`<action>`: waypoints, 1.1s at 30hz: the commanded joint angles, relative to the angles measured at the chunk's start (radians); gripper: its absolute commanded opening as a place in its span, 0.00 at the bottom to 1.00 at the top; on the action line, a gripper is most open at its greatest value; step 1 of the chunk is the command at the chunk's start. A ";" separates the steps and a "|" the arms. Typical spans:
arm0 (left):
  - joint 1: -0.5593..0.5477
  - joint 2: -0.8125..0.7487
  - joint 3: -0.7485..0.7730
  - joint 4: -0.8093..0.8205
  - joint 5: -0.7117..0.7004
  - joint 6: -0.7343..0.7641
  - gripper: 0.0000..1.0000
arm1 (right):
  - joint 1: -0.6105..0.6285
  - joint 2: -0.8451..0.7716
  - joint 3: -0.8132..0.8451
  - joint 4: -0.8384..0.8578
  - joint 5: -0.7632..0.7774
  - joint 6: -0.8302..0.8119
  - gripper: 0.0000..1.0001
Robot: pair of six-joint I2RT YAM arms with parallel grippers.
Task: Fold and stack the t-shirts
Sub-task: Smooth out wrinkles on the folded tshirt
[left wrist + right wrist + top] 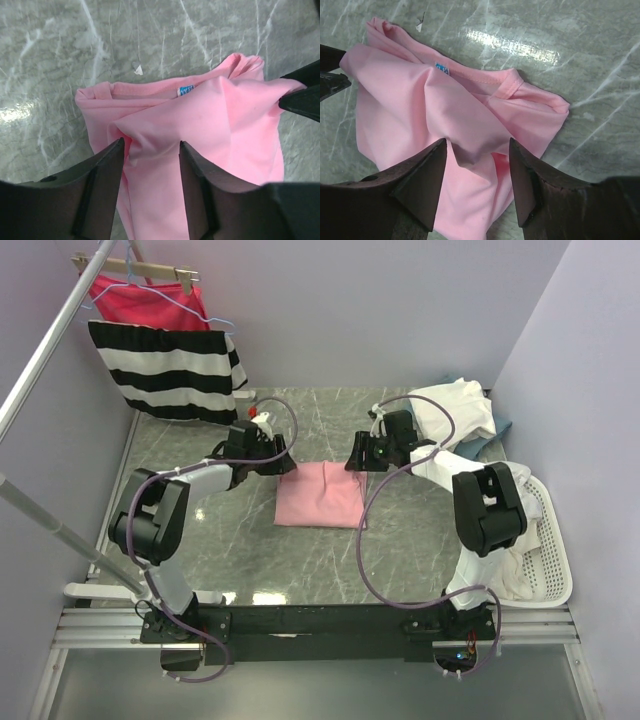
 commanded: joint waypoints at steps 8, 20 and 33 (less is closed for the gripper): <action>0.000 0.044 0.059 0.012 0.028 0.011 0.30 | -0.014 0.027 0.053 0.047 -0.046 0.017 0.38; 0.066 0.054 0.104 -0.017 0.018 0.011 0.07 | -0.063 0.041 0.048 0.105 -0.007 0.067 0.12; 0.107 0.169 0.185 0.012 -0.015 0.037 0.38 | -0.072 0.152 0.136 0.137 0.129 0.092 0.33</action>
